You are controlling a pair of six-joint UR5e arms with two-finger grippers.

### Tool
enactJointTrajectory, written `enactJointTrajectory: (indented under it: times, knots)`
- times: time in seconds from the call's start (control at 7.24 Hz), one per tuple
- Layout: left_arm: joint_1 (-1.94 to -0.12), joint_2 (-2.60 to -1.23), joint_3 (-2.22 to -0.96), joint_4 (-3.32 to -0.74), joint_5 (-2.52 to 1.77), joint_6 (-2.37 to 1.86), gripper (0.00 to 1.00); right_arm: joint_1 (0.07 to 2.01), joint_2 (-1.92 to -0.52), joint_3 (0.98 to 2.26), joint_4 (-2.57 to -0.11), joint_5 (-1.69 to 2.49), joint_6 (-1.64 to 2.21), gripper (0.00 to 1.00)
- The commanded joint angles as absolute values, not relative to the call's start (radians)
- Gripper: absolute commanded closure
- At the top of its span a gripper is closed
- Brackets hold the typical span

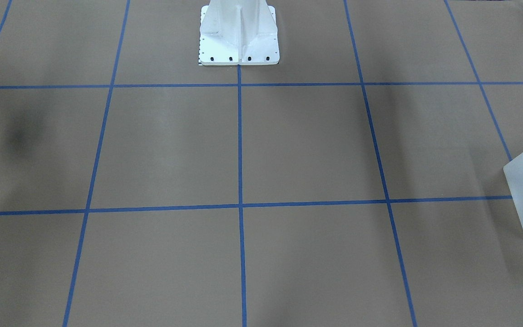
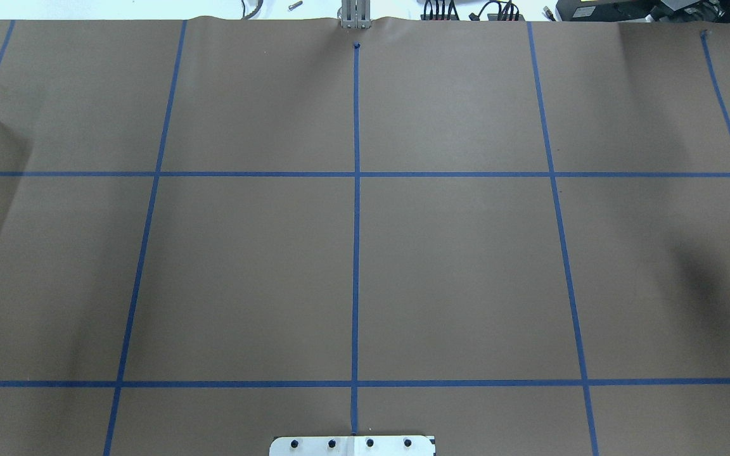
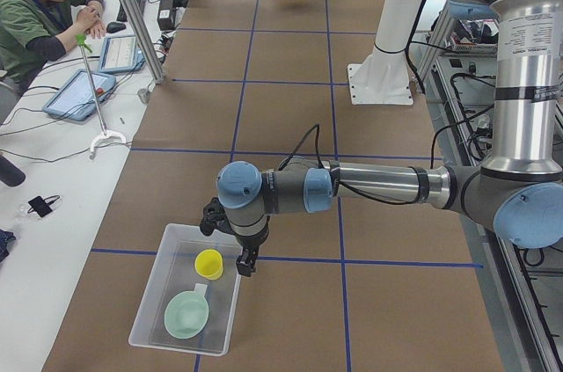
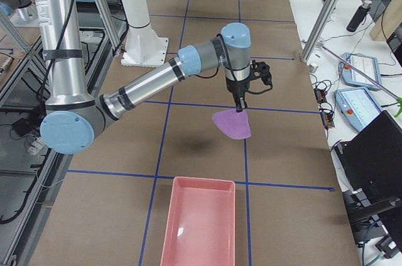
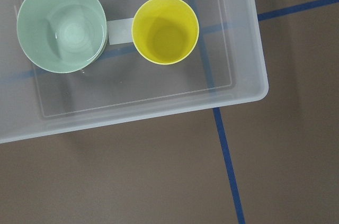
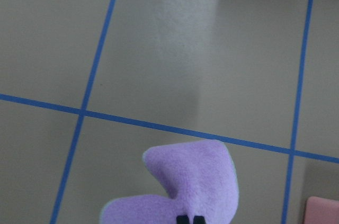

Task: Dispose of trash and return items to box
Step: 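Lift the purple cloth with the right gripper toward the pink bin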

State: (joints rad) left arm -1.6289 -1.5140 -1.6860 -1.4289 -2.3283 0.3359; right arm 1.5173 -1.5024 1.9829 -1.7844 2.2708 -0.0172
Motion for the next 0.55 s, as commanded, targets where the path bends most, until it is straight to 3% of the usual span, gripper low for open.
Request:
enactJointTrajectory:
  times: [0.0,0.14,0.41]
  knots:
    - [-1.628,-1.513,-1.687,-1.430,-2.329,0.336,0.01,1.743,-1.517,1.786,-1.784,2.315,-0.358,1.00]
    - [-1.628,-1.513,-1.687,-1.430,-2.329,0.336,0.01,1.776,-1.525,1.699,-1.773,2.306,-0.417,1.00]
    - [-1.628,-1.514,-1.690,-1.431,-2.330,0.336,0.01,1.779,-1.641,1.667,-1.696,2.246,-0.416,1.00]
